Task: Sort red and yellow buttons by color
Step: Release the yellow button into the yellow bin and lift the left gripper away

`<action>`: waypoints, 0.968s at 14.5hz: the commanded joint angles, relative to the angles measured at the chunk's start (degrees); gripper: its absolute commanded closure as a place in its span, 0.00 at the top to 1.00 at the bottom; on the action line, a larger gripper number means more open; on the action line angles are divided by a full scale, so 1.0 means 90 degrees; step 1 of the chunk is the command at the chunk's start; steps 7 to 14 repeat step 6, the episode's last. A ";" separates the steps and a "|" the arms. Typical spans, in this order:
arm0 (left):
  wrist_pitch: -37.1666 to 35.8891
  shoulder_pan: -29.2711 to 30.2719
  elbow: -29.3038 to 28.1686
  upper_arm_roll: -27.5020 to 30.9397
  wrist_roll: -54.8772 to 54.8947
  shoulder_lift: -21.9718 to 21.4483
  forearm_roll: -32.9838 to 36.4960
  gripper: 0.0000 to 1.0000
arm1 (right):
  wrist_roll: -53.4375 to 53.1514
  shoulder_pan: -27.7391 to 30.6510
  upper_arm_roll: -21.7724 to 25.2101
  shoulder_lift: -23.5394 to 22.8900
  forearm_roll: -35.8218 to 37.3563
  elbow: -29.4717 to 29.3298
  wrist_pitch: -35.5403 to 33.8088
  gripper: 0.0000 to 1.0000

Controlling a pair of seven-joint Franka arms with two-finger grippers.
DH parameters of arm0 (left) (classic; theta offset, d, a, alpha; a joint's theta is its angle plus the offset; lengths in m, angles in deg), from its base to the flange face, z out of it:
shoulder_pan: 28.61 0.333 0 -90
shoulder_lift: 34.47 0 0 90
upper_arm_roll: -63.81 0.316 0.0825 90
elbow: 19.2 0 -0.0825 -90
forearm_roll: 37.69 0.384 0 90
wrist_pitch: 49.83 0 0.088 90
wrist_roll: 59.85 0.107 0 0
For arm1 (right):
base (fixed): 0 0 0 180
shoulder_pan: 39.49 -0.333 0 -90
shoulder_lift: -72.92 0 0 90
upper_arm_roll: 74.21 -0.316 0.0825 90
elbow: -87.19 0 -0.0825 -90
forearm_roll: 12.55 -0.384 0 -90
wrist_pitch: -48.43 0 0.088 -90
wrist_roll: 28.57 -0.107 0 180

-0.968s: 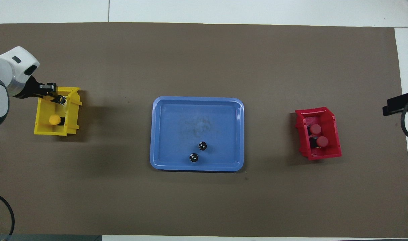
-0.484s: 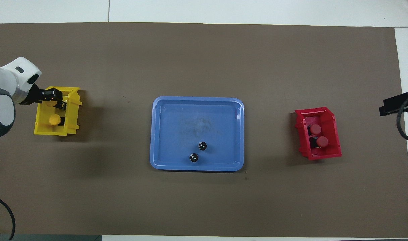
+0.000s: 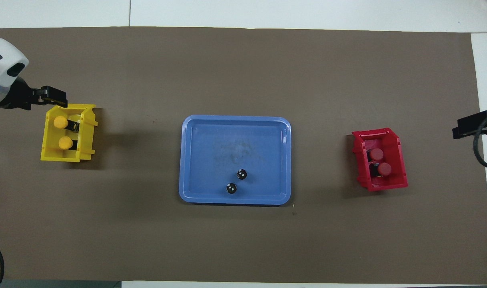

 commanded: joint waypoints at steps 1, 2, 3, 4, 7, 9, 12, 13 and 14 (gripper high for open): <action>-0.1303 -0.0052 0.0592 0.0053 0.0057 -0.0399 -0.0052 1.00 | -0.0121 0.0021 -0.0022 0.0126 -0.0102 0.0150 0.0035 1.00; -0.1675 -0.0052 0.0885 0.0044 0.0067 -0.0409 -0.0052 1.00 | -0.0121 0.0021 -0.0012 0.0126 -0.0102 0.0150 0.0035 1.00; -0.1998 -0.0052 0.1120 0.0014 0.0077 -0.0409 -0.0042 1.00 | -0.0121 0.0021 -0.0012 0.0126 -0.0102 0.0150 0.0035 1.00; -0.2252 -0.0062 0.1277 0.0014 0.0077 -0.0399 -0.0033 1.00 | -0.0121 0.0021 -0.0022 0.0126 -0.0102 0.0150 0.0035 1.00; -0.2595 -0.0071 0.1405 -0.0015 0.0067 -0.0506 -0.0071 1.00 | -0.0121 0.0021 -0.0022 0.0126 -0.0102 0.0150 0.0035 1.00; -0.2595 -0.0071 0.1405 -0.0015 0.0067 -0.0506 -0.0071 1.00 | -0.0121 0.0021 -0.0022 0.0126 -0.0102 0.0150 0.0035 1.00; -0.2595 -0.0071 0.1405 -0.0015 0.0067 -0.0506 -0.0071 1.00 | -0.0121 0.0021 -0.0022 0.0126 -0.0102 0.0150 0.0035 1.00; -0.2595 -0.0071 0.1405 -0.0015 0.0067 -0.0506 -0.0071 1.00 | -0.0121 0.0021 -0.0022 0.0126 -0.0102 0.0150 0.0035 1.00; -0.2595 -0.0071 0.1405 -0.0015 0.0067 -0.0506 -0.0071 1.00 | -0.0121 0.0021 -0.0022 0.0126 -0.0102 0.0150 0.0035 1.00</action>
